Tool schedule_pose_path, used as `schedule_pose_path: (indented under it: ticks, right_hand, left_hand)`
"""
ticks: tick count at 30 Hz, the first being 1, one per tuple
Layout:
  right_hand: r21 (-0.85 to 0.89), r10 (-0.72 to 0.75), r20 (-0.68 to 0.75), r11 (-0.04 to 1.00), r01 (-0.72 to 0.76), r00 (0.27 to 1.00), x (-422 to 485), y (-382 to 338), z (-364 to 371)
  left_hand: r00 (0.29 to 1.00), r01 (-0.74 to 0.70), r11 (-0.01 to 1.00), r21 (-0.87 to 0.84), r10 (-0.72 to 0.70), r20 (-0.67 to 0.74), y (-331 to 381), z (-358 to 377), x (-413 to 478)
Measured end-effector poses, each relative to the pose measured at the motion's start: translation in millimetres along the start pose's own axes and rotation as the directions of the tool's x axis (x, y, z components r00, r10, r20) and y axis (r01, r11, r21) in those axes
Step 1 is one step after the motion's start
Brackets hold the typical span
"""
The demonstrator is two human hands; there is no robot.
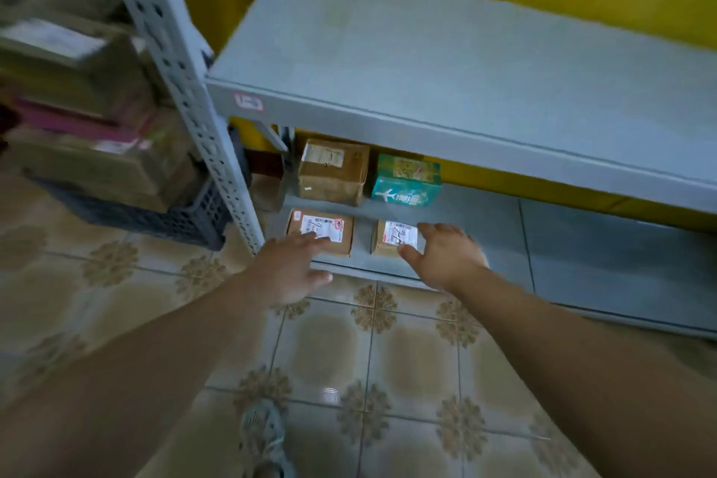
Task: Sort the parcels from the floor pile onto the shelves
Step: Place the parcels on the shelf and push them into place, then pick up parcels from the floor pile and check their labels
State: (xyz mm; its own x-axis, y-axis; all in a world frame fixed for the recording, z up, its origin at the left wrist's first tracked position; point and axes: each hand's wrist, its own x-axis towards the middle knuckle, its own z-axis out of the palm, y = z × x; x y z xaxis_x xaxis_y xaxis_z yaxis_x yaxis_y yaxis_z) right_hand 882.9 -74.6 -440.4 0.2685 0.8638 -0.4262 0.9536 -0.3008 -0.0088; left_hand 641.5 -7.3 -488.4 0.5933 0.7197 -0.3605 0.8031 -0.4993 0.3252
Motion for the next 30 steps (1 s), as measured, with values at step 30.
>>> schedule_pose_path:
  ticks: [30]
  right_hand:
    - [-0.171, -0.495, -0.154, 0.865, 0.471, 0.855, -272.7, -421.9, -248.4]
  left_hand:
    - [0.868, 0.32, 0.944, -0.086, -0.328, -0.374, -107.2, -279.8, -493.9]
